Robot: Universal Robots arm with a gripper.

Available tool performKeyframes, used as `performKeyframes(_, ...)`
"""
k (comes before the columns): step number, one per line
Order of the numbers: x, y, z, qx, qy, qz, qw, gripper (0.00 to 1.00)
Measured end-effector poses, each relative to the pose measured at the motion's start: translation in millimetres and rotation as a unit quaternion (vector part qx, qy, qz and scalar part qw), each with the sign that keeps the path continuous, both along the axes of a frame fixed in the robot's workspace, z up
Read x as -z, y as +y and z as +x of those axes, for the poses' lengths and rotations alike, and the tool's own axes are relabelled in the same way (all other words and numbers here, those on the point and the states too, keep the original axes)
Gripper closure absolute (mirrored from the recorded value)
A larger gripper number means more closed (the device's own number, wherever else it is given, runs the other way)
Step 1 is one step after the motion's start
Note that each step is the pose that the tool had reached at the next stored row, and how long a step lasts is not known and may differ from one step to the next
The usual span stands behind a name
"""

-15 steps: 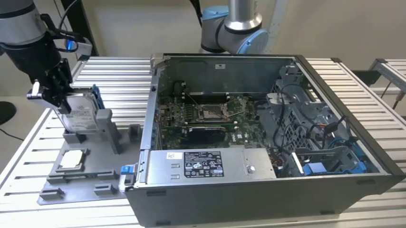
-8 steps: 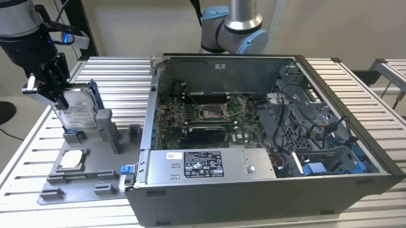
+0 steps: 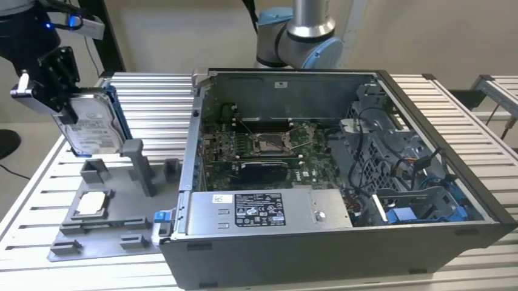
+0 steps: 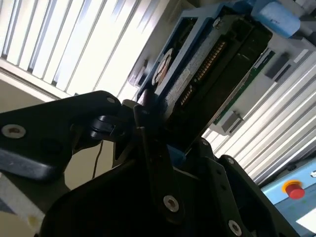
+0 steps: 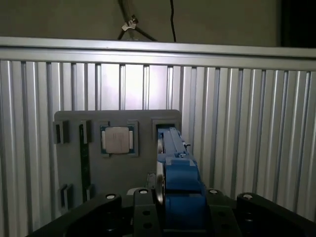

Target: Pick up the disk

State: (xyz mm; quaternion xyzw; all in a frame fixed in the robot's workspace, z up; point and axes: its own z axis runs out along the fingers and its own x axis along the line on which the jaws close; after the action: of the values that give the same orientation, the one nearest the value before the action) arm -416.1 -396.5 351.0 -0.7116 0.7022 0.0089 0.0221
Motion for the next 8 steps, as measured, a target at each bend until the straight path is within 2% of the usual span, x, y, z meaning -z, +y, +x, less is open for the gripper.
performKeyframes(8, -34.6, 0.0, -0.2, 0.0, 0.0, 0.0013, 1.0, 1.0)
